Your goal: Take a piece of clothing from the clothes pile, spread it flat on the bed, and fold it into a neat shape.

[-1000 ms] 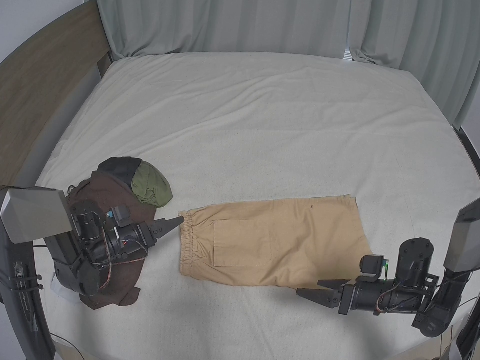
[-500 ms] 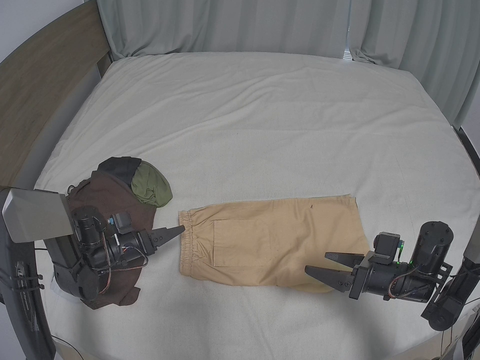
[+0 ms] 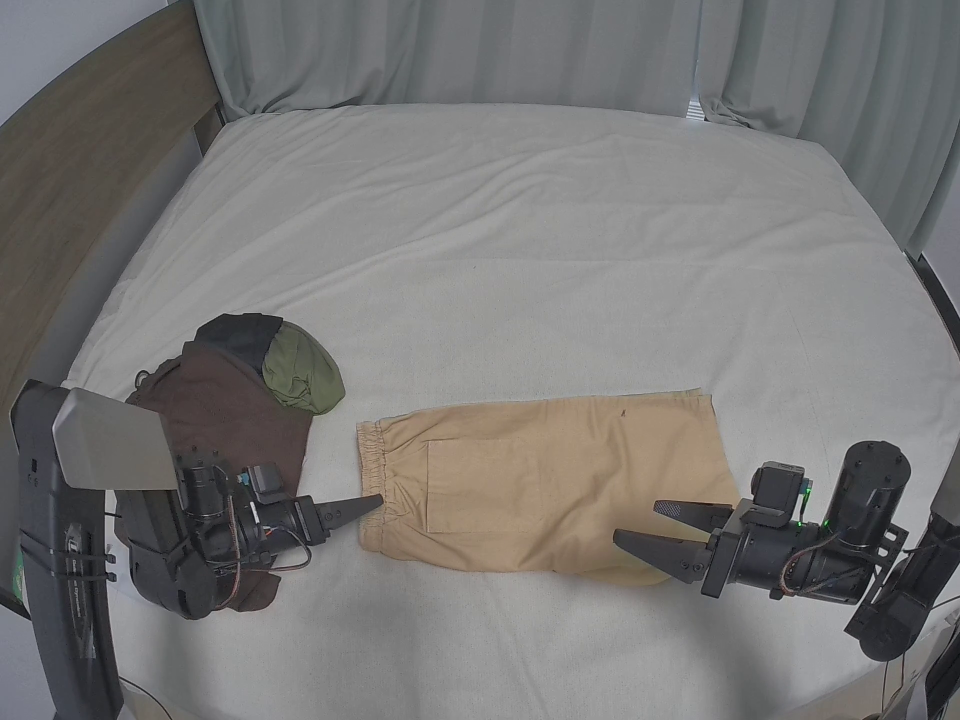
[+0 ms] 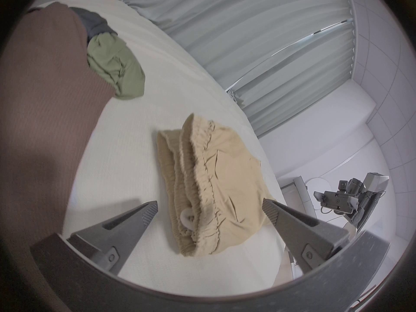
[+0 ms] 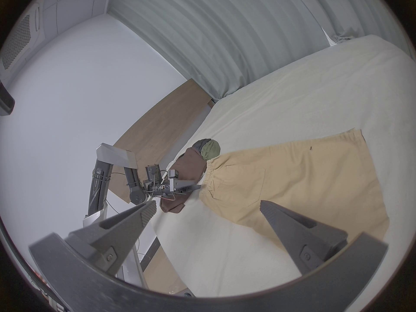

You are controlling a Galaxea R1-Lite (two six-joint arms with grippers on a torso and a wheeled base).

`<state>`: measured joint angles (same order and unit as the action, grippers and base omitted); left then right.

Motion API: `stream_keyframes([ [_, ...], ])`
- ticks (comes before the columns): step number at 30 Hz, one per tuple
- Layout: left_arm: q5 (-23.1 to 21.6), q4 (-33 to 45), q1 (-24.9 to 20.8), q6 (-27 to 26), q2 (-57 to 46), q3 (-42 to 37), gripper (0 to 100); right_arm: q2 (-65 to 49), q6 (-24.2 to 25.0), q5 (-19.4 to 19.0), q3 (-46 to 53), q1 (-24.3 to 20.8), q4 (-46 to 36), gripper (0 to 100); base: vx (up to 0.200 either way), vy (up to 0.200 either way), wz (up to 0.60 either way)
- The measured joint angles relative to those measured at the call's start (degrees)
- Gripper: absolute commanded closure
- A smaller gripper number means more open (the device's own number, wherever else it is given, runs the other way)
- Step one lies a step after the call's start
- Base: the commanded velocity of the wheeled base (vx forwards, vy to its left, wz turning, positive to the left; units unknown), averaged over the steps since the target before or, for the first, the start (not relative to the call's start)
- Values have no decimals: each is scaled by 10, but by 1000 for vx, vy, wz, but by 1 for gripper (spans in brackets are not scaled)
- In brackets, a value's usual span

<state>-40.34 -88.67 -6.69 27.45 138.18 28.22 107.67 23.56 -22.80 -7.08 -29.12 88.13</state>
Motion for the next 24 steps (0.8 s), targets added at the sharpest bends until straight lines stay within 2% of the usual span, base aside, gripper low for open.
stream_keyframes([
  [17, 5, -3, -35, 3, 62, 8, 0, 4, -1, 0, -1, -1, 0, 0, 0, 0, 0],
  [21, 5, -2, -46, 19, 65, 12, 0, 5, -1, 0, -2, -3, 0, 0, 0, 0, 0],
  [24, 6, -1, -52, 50, 66, 26, 0, 7, -1, 0, -2, -3, 0, 0, 0, 0, 0],
])
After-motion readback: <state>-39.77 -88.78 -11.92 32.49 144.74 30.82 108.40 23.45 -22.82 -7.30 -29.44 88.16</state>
